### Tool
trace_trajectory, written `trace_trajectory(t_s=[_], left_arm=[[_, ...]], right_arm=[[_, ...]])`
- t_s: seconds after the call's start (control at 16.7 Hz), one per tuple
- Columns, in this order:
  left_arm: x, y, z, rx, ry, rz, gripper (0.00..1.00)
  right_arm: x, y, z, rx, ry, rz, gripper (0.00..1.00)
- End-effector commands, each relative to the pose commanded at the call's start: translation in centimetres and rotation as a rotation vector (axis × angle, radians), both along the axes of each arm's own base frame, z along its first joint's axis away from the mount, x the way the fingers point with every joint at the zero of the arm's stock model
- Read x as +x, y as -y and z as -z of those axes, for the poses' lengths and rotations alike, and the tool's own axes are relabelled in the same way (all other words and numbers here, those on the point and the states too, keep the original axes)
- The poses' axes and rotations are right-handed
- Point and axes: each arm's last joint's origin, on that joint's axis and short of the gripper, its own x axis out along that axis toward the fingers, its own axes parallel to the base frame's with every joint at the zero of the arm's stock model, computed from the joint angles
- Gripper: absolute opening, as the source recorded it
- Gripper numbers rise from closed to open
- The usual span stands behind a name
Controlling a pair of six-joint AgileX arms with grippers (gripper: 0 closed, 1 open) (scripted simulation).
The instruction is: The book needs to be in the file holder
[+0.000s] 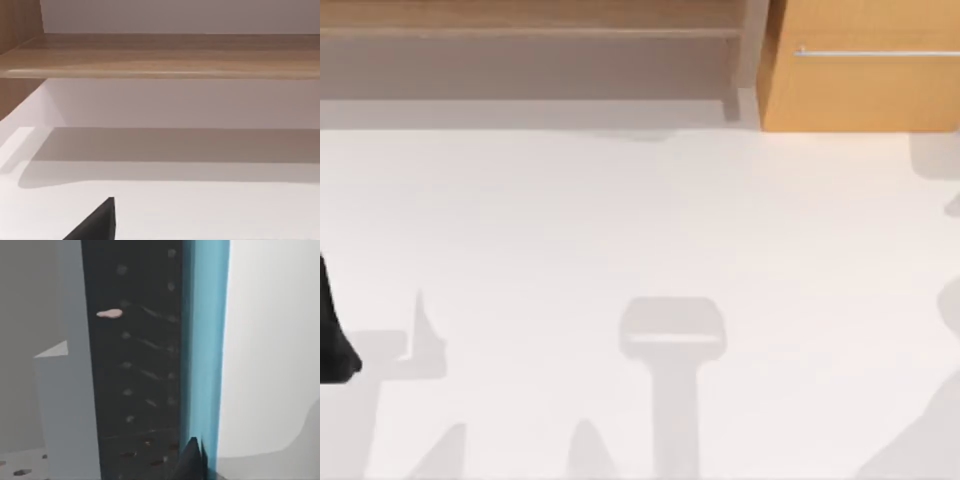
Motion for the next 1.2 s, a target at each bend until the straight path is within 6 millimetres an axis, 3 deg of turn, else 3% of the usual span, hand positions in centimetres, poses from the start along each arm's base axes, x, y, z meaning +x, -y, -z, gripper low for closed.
trace_trajectory(t_s=[0.18,0.96,1.2], left_arm=[[0.0,0.0,0.0,0.0,0.0,0.0,1.0],[0.0,0.0,0.0,0.0,0.0,0.0,1.0],[0.0,0.0,0.0,0.0,0.0,0.0,1.0]], right_arm=[[0.01,0.0,0.01,0.0,0.0,0.0,0.0],[0.01,0.0,0.01,0.0,0.0,0.0,0.98],[0.01,0.0,0.01,0.0,0.0,0.0,1.0]])
